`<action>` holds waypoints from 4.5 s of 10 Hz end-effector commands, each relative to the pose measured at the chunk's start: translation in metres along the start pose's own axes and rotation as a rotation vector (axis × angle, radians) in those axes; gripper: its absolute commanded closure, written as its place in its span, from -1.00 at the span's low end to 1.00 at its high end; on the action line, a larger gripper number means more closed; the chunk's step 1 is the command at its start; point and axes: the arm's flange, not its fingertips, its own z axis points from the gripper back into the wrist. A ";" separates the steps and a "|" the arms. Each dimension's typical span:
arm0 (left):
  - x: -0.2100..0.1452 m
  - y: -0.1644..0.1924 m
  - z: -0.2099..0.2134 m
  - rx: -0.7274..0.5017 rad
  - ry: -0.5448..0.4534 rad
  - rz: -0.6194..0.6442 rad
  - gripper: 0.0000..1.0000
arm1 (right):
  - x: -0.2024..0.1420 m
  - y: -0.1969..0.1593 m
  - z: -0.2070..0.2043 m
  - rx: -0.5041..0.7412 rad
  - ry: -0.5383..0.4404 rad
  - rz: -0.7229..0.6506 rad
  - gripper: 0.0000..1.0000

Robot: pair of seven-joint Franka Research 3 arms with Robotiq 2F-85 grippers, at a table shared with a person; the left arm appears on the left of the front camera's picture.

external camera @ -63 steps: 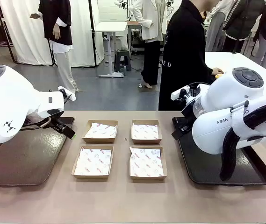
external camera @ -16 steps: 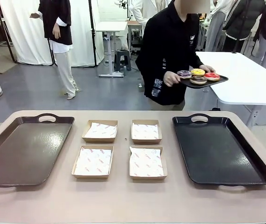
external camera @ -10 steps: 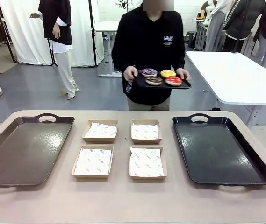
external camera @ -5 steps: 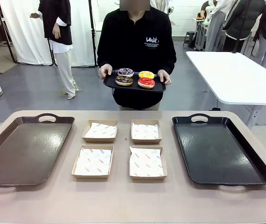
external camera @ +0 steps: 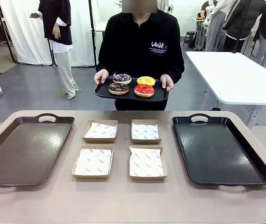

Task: Individually package the donuts and arrange them on the tray.
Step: Pick up one Paper togo box.

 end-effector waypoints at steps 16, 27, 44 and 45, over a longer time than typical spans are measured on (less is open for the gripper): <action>-0.002 0.000 -0.001 -0.002 -0.002 -0.001 -1.00 | 0.000 0.000 0.001 0.008 -0.008 0.001 -1.00; 0.000 -0.114 -0.078 0.407 0.100 -0.262 -1.00 | 0.000 0.000 0.001 0.008 -0.008 0.001 -1.00; -0.020 -0.049 -0.395 1.191 0.309 -0.178 -1.00 | 0.000 0.000 0.001 0.008 -0.008 0.001 -1.00; -0.020 -0.049 -0.395 1.191 0.309 -0.178 -1.00 | 0.000 0.000 0.001 0.008 -0.008 0.001 -1.00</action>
